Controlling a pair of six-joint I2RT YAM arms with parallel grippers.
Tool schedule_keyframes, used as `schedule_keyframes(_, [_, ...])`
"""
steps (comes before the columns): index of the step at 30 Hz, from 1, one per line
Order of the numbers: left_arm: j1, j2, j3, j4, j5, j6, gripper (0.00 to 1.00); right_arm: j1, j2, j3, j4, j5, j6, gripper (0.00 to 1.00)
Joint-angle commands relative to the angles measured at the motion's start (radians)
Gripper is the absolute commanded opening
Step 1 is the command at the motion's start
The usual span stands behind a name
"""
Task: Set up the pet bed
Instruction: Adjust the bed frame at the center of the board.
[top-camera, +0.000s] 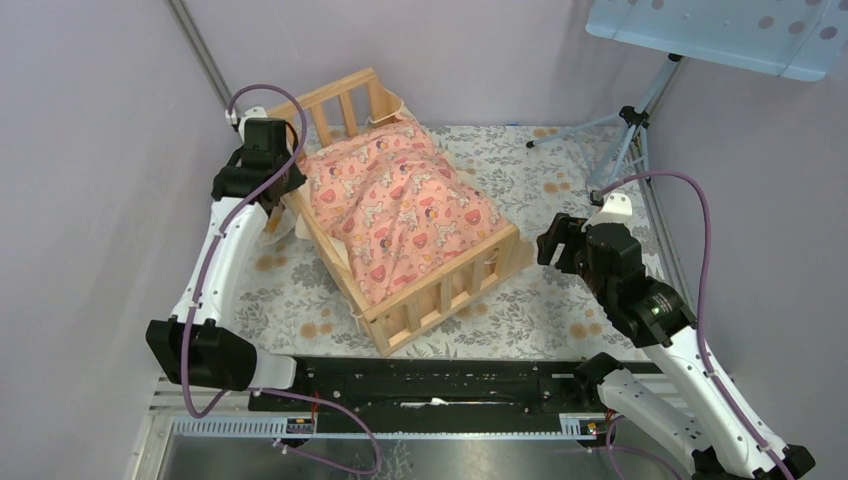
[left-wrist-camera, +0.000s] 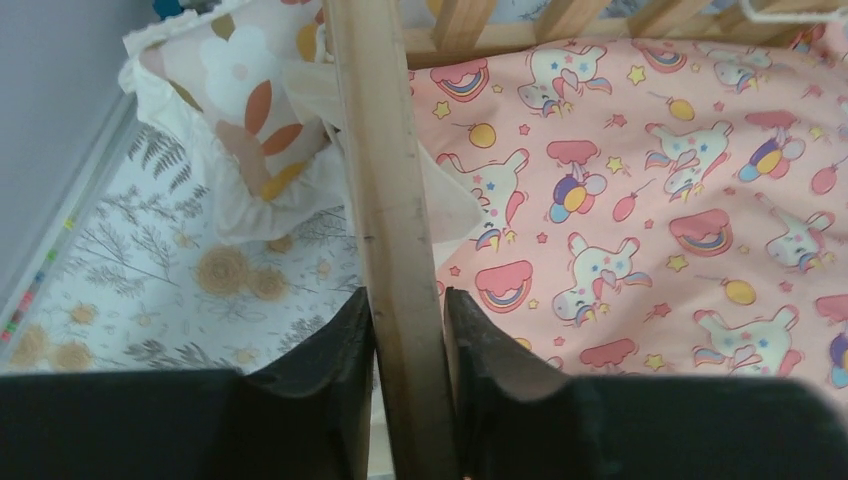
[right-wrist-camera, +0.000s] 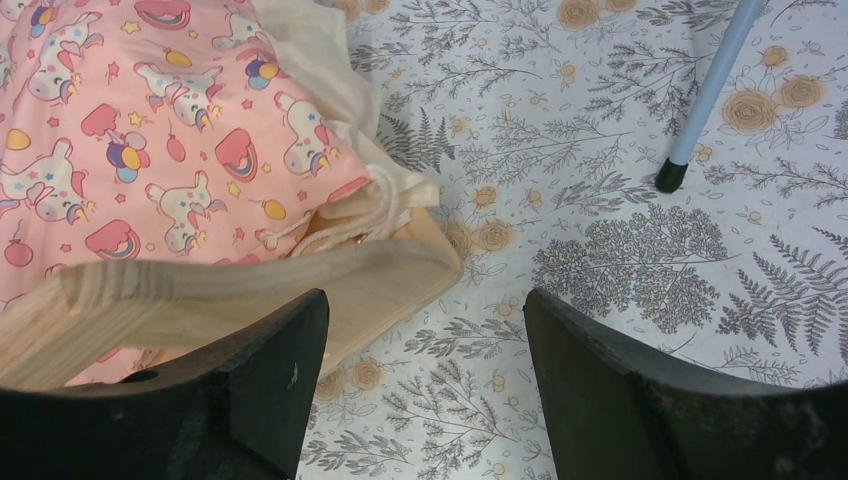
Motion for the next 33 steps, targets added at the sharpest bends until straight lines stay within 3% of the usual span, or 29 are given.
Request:
schedule_keyframes(1, [-0.007, -0.019, 0.025, 0.074, 0.214, 0.092, 0.01, -0.005, 0.004, 0.011, 0.022, -0.007, -0.008, 0.79])
schedule_keyframes(7, [0.038, 0.019, 0.084, 0.07, 0.274, 0.182, 0.0, -0.006, -0.002, 0.032, 0.006, 0.03, -0.027, 0.79])
schedule_keyframes(10, [0.087, 0.03, 0.076, 0.131, 0.436, 0.247, 0.0, -0.005, -0.019, 0.027, -0.003, 0.054, -0.033, 0.79])
schedule_keyframes(15, [0.091, 0.065, 0.145, 0.051, 0.671, 0.369, 0.0, -0.006, -0.045, 0.019, -0.023, 0.088, -0.039, 0.8])
schedule_keyframes(22, [0.09, 0.024, 0.144, 0.075, 0.631, 0.418, 0.0, -0.006, -0.059, 0.021, -0.03, 0.109, -0.044, 0.8])
schedule_keyframes(33, [0.089, 0.288, 0.354, 0.131, 0.905, 0.561, 0.0, -0.005, -0.083, 0.013, -0.059, 0.128, -0.043, 0.8])
